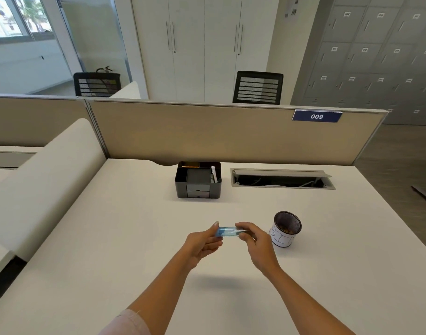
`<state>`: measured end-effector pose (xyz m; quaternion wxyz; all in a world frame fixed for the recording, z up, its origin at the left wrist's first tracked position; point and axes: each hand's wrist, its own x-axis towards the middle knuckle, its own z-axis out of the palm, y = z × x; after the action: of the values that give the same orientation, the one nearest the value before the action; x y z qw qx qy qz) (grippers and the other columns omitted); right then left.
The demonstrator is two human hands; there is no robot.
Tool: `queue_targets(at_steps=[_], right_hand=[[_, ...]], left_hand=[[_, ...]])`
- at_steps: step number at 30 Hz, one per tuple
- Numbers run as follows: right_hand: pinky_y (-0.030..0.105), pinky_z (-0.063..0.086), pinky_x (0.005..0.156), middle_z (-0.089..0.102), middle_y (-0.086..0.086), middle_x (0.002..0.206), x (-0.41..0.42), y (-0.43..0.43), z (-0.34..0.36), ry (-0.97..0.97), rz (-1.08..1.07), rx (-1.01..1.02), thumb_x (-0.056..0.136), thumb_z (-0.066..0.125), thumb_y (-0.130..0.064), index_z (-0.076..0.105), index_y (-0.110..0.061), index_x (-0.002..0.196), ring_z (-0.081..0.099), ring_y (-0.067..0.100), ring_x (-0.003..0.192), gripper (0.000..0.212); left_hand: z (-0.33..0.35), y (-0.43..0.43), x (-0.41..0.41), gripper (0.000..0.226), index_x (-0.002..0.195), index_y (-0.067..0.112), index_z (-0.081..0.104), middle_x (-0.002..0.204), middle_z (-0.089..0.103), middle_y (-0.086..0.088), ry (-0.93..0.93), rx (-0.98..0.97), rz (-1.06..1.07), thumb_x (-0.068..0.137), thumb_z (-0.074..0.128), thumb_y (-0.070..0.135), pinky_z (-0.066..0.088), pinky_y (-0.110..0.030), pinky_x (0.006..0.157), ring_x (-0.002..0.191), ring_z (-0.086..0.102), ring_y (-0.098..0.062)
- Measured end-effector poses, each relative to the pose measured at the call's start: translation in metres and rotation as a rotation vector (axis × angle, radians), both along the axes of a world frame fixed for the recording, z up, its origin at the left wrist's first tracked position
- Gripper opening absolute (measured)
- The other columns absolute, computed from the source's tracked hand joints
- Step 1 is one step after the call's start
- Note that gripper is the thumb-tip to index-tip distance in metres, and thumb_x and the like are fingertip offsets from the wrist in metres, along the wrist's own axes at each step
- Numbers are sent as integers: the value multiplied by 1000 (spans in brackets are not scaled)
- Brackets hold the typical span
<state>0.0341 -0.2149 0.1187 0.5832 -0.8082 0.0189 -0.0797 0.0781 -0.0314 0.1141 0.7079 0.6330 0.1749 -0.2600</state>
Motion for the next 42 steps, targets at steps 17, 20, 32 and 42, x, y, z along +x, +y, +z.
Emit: queue_targets(at_steps=[17,20,32,42], right_hand=[[16,55,73,73,-4,88,4,12,-2,45,-55,85,90,54,4,69,-29,91,69,9,78,37],[17,55,71,73,0,89,4,11,-5,116,-22,149,90,55,5,71,-29,89,70,12,76,37],[31,56,81,71,5,97,112,-2,19,373,-84,24,86,67,-15,71,-11,110,64,16,83,24],[18,41,51,67,11,100,205,49,20,217,-140,-187,91,59,-14,57,-15,121,56,8,70,30]], left_hand=[[16,14,4,62,102,4,71,99,75,-14,-55,-26,-95,56,83,45,61,-24,75,81,76,-21],[22,21,7,57,93,5,73,90,77,-12,-76,52,-164,55,84,47,61,-23,71,81,77,-21],[-24,53,39,77,153,22,26,163,19,-1,-465,793,-439,90,54,56,14,-47,122,150,15,-23],[-96,82,67,82,155,25,-4,165,-12,2,-492,1118,-687,95,39,59,-5,-52,120,151,-13,-24]])
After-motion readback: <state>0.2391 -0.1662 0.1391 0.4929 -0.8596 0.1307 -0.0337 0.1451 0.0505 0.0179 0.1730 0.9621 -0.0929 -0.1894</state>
